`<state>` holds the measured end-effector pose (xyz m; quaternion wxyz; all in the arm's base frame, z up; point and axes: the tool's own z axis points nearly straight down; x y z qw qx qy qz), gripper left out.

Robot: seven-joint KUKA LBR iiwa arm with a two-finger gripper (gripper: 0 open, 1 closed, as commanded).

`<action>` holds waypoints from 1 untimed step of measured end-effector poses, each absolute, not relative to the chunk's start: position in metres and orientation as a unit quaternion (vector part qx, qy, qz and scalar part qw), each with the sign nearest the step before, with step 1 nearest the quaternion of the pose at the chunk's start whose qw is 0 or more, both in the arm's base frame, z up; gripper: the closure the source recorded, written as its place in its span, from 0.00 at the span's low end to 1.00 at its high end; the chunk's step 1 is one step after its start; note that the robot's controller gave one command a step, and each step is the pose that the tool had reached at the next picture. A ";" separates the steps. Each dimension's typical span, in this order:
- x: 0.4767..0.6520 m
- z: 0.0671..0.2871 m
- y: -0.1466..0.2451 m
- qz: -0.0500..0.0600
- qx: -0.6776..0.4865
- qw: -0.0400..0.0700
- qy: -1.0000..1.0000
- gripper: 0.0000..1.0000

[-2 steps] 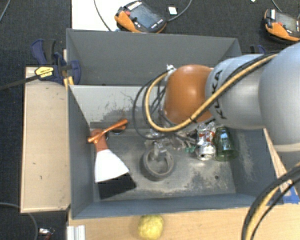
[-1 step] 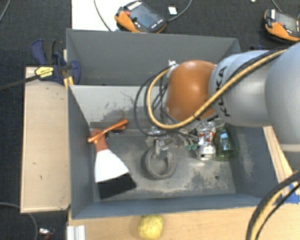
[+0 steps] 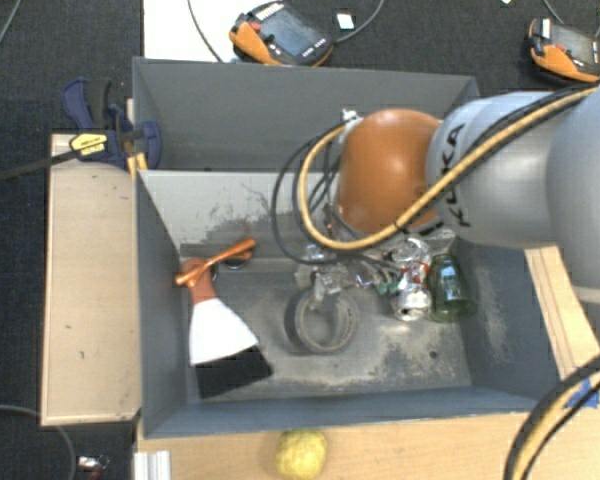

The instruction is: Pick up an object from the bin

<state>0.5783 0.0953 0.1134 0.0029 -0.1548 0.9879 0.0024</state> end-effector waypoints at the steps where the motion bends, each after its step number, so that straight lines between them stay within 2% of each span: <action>1: 0.578 0.134 0.095 0.002 -0.154 0.002 0.988 1.00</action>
Offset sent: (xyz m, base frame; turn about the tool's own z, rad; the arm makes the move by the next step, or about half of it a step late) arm -0.0006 -0.0001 0.0328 0.0019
